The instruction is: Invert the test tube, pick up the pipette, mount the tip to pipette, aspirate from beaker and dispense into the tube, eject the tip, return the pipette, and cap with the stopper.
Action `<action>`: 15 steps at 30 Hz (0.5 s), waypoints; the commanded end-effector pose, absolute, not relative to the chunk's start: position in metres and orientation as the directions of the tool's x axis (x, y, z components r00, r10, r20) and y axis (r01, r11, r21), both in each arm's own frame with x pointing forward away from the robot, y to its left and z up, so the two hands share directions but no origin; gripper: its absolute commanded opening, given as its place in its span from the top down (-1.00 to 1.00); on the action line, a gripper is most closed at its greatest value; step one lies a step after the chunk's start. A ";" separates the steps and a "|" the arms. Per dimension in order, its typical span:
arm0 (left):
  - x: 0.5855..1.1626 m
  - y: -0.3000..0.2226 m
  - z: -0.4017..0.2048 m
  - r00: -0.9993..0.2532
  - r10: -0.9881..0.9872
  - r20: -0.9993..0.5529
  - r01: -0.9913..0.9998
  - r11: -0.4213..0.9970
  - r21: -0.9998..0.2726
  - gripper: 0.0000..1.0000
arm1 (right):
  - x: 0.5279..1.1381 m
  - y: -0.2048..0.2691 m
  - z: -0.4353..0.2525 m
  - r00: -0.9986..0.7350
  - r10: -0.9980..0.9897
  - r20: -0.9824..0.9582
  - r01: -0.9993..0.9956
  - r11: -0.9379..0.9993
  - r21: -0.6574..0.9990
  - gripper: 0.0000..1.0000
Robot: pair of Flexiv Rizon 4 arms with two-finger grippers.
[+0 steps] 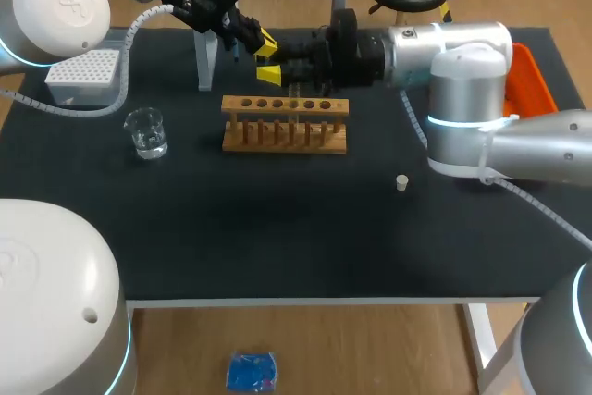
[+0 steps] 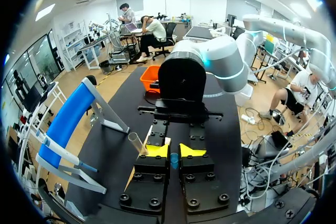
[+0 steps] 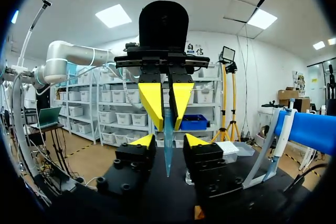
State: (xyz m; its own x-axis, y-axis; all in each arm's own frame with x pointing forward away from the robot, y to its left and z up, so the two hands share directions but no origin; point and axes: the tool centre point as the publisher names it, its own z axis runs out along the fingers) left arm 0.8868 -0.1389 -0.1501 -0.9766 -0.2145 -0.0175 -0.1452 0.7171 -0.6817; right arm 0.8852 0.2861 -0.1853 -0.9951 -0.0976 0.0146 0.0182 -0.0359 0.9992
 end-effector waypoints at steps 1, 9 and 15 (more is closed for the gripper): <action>0.887 -0.138 -0.149 -0.977 -0.213 -0.016 -0.146 0.719 -0.680 1.00 | 0.886 0.286 -0.187 -0.995 -0.102 0.015 0.019 -0.040 0.999 0.94; 0.887 -0.138 -0.149 -0.977 -0.213 -0.016 -0.146 0.719 -0.680 1.00 | 0.885 0.286 -0.187 -0.994 -0.106 0.017 0.021 -0.036 0.999 1.00; 0.887 -0.138 -0.149 -0.977 -0.213 -0.016 -0.146 0.719 -0.680 1.00 | 0.884 0.285 -0.188 -0.994 -0.106 0.018 0.020 -0.024 0.999 1.00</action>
State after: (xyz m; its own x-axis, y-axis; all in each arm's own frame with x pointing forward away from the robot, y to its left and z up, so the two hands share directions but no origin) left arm 0.8866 -0.1388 -0.1507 -0.9766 -0.2142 -0.0172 -0.1453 0.7176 -0.6811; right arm 0.8840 0.2855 -0.1870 -0.9945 -0.1036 0.0166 0.0196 -0.0286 0.9994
